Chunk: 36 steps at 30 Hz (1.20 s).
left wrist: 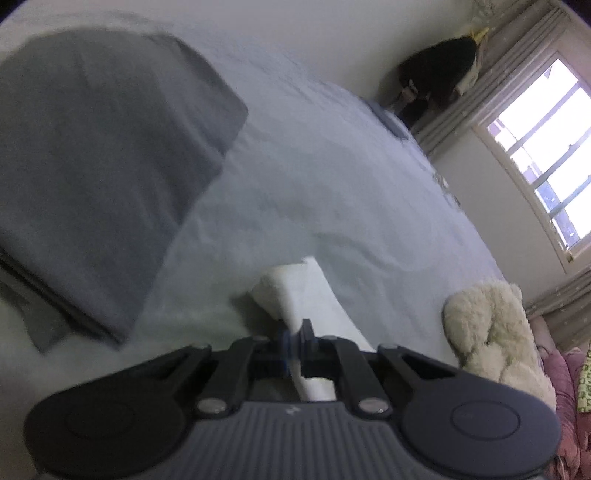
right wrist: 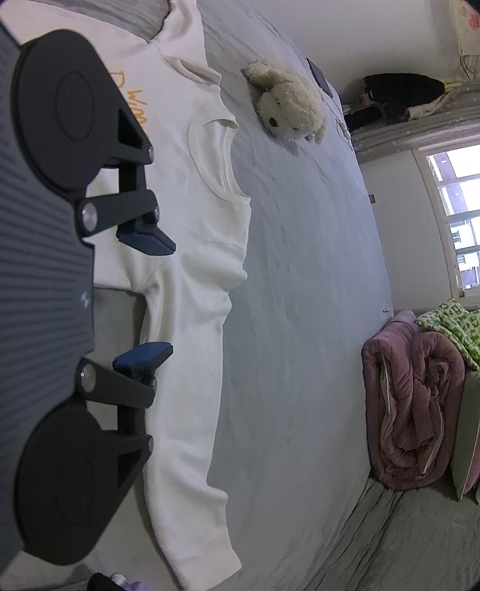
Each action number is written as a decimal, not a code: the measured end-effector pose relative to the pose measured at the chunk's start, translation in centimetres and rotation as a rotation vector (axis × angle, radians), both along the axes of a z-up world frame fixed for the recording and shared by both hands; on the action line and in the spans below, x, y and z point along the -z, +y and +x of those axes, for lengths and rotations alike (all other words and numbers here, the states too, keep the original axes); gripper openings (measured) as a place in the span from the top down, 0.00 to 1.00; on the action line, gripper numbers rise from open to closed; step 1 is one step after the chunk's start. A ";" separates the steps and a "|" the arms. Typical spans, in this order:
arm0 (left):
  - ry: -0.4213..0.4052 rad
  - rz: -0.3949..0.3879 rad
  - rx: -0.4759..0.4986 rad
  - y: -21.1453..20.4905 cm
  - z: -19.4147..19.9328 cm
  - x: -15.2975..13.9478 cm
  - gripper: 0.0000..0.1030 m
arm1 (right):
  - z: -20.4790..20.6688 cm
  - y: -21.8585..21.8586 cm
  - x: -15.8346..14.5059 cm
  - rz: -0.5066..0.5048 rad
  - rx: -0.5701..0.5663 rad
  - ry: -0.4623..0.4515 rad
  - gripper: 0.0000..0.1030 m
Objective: Fold clothes
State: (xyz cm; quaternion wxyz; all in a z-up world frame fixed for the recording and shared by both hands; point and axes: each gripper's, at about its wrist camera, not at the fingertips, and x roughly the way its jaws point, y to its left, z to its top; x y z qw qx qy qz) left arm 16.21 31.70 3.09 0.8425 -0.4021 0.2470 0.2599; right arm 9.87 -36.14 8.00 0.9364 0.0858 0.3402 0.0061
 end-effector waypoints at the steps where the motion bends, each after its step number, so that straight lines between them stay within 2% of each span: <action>1: -0.010 0.011 -0.017 0.2 -0.4 -0.2 0.95 | 0.0 0.0 0.0 0.000 0.000 -0.002 0.46; 4: -0.036 0.033 -0.044 1.1 -1.4 -0.3 0.95 | 0.0 0.1 -0.1 0.005 0.002 -0.005 0.46; 7: -0.024 0.067 -0.005 0.9 -1.5 -0.2 0.95 | -0.1 0.3 0.0 0.005 0.000 -0.003 0.46; 17: -0.159 0.072 0.003 0.2 -2.6 -3.2 0.95 | 0.0 0.6 0.1 0.020 0.009 -0.002 0.46; 20: -0.233 0.099 0.036 -1.7 -3.1 -5.7 0.95 | -0.1 0.5 -0.1 0.037 0.009 -0.004 0.46; 24: -0.335 0.124 0.117 -5.3 -3.0 -10.0 0.95 | -0.2 0.4 -0.4 0.066 0.013 -0.008 0.46; 29: -0.452 0.145 0.271 -12.2 -2.8 -14.6 0.95 | -0.4 -0.7 -1.1 0.144 0.037 -0.011 0.45; 36: -0.519 0.105 0.524 -23.7 -1.0 -16.9 0.95 | -0.7 -2.5 -1.8 0.257 0.078 -0.009 0.45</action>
